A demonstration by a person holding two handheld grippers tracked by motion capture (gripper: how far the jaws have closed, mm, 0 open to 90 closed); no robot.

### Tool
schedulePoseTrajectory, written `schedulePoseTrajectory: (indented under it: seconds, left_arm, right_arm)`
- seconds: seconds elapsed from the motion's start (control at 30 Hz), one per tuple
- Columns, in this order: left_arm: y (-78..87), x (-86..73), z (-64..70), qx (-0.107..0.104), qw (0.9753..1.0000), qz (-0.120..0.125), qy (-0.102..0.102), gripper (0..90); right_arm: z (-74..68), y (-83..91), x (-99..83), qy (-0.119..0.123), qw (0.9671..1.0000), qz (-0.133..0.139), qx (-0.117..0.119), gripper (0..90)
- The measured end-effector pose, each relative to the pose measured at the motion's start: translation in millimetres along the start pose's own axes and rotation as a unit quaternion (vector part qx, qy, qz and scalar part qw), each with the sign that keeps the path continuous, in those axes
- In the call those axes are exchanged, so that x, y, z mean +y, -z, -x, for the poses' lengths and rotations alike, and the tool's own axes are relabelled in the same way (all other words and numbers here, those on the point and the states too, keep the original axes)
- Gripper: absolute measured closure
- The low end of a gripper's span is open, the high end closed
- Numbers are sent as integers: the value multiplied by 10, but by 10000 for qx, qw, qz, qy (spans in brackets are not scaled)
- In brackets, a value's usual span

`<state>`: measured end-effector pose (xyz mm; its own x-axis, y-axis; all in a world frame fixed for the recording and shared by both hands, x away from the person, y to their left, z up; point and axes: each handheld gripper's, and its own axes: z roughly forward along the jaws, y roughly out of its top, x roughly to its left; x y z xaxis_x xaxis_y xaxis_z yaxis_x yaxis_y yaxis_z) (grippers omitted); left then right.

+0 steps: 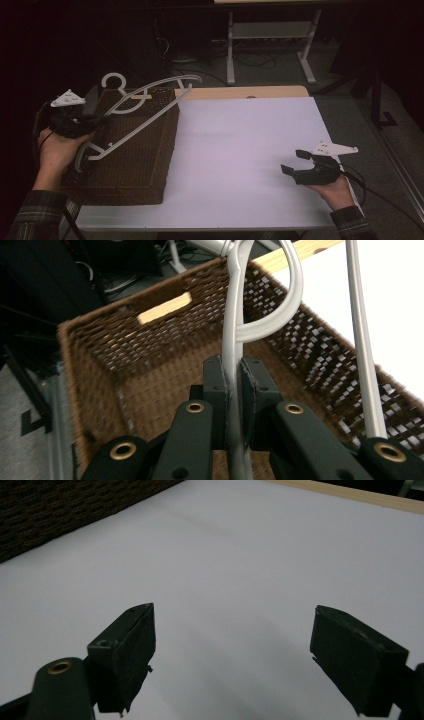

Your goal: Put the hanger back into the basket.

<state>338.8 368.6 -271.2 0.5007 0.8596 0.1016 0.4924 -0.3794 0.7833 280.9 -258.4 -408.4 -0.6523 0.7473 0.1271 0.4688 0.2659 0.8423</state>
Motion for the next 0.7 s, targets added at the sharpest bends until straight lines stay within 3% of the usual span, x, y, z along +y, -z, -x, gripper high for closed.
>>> schedulePoseTrajectory:
  seconds: [0.4,0.7]
  left_arm:
    - [88,-304,-338,351,9992,-117,164,829]
    - [47,-512,-476,632,9971,-345,239,828]
  right_arm:
    - [11,-4,-5,-5,10000,-5,-12,175]
    - [17,-3,-7,-23,10000,-9,-26,175]
